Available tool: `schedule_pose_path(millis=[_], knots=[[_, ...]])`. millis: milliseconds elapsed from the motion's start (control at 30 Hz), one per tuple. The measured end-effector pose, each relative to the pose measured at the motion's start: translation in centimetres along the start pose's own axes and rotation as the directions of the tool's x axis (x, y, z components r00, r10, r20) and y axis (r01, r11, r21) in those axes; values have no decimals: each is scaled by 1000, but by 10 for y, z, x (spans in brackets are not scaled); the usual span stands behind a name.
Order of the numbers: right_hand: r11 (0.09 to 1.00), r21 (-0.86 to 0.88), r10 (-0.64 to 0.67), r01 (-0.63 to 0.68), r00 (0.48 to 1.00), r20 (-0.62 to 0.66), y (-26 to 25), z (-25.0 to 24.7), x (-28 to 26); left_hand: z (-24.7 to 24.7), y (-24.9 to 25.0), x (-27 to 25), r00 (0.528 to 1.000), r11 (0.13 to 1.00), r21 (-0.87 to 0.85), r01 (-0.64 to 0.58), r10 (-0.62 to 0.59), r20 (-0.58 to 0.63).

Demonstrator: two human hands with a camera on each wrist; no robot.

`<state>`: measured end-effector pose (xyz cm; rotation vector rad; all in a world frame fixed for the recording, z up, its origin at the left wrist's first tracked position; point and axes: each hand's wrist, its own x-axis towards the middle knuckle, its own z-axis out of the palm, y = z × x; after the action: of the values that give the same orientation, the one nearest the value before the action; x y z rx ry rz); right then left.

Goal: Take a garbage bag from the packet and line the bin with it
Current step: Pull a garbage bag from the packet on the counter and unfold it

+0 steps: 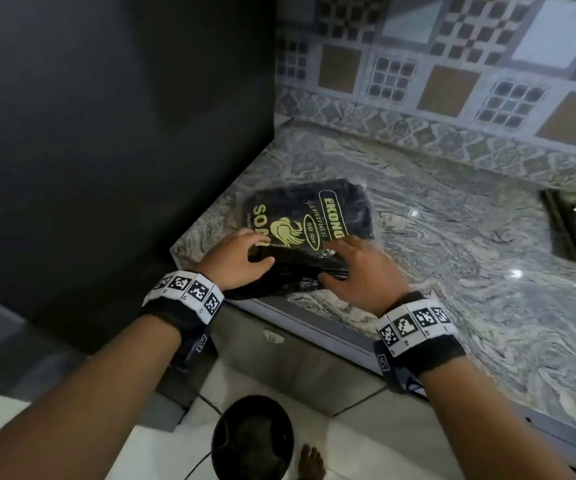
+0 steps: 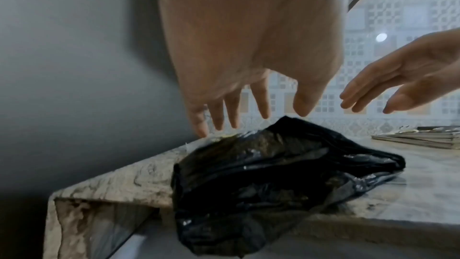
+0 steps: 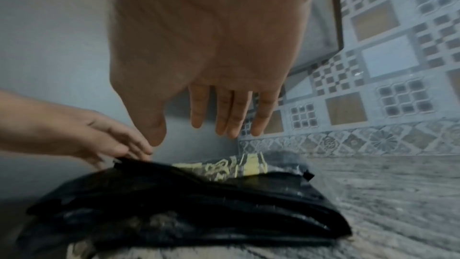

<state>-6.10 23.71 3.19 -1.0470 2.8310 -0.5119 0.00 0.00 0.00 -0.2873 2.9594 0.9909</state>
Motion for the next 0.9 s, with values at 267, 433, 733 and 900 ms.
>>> schedule_pose_path(millis=[267, 433, 733, 900], knots=[[995, -25, -90, 92, 993, 73, 19, 31, 22, 7, 0, 35, 999, 978, 203, 41, -34, -38], [988, -53, -144, 147, 988, 48, 14, 40, 29, 10, 0, 46, 991, 976, 207, 66, -40, -128], [949, -245, -189, 197, 980, 56, -11, 66, 50, 6, 3, 44, 962, 993, 23, 113, -103, -252], [942, -207, -273, 265, 962, -10, -12, 57, 51, -9, 10, 35, 936, 988, 0, 152, -144, -320]])
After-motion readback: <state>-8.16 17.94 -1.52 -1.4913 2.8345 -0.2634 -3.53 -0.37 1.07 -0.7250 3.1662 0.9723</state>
